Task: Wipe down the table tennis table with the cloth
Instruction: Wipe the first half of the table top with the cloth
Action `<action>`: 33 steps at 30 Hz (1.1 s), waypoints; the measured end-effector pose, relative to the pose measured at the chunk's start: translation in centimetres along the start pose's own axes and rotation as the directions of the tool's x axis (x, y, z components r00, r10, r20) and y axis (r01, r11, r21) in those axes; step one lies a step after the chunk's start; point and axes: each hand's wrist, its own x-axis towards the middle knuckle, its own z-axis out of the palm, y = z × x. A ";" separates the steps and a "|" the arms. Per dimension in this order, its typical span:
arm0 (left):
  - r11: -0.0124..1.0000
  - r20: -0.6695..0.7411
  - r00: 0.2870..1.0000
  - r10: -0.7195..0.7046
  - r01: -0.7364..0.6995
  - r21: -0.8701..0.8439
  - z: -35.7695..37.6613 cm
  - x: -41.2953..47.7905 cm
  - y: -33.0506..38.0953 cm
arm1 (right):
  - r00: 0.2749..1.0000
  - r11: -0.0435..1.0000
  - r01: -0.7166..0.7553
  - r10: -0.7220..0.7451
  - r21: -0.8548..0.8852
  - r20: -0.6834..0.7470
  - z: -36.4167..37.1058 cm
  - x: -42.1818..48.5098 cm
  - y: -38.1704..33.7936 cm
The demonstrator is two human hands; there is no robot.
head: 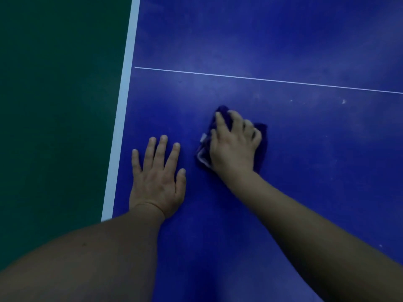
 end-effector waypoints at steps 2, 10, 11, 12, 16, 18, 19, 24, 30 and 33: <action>1.000 0.001 1.000 -0.005 0.005 0.007 0.0 -0.1 0.0 | 0.992 0.992 0.125 -0.125 -0.005 0.026 -0.2 2.4 -1.9; 1.000 0.007 1.000 0.006 -0.006 -0.007 0.0 0.0 -0.1 | 0.952 0.959 -0.278 0.283 0.056 -0.118 -1.8 11.9 5.2; 1.000 0.010 1.000 0.002 -0.002 -0.011 0.0 0.0 -0.1 | 0.929 0.937 -0.343 0.350 0.070 -0.122 -1.7 10.4 6.5; 1.000 0.014 1.000 -0.001 0.001 -0.014 0.0 0.0 -0.1 | 0.909 0.915 -0.397 0.403 0.077 -0.108 -1.5 9.2 7.1; 1.000 0.015 1.000 0.006 -0.006 -0.015 0.0 -0.1 -0.1 | 0.913 0.914 -0.386 0.398 0.127 -0.089 -1.7 11.5 4.2; 1.000 0.013 1.000 0.002 -0.003 0.002 0.1 0.0 -0.2 | 0.991 0.990 -0.118 0.123 0.078 -0.061 -1.6 12.1 1.9; 1.000 0.020 1.000 0.004 -0.004 0.011 0.2 0.0 -0.2 | 0.999 0.999 0.020 -0.018 0.042 -0.038 -1.3 11.0 1.3; 1.000 0.008 1.000 0.006 -0.006 -0.004 0.1 0.0 -0.2 | 0.943 0.948 0.319 -0.317 -0.001 -0.096 -0.9 1.2 6.7; 1.000 0.016 1.000 0.007 -0.007 0.014 0.3 0.0 -0.2 | 0.958 0.959 -0.263 0.272 0.101 -0.087 -3.3 13.3 8.9; 1.000 0.015 1.000 0.013 -0.013 0.002 0.4 0.0 -0.4 | 0.997 1.000 -0.003 0.004 0.013 -0.073 -1.9 9.7 3.9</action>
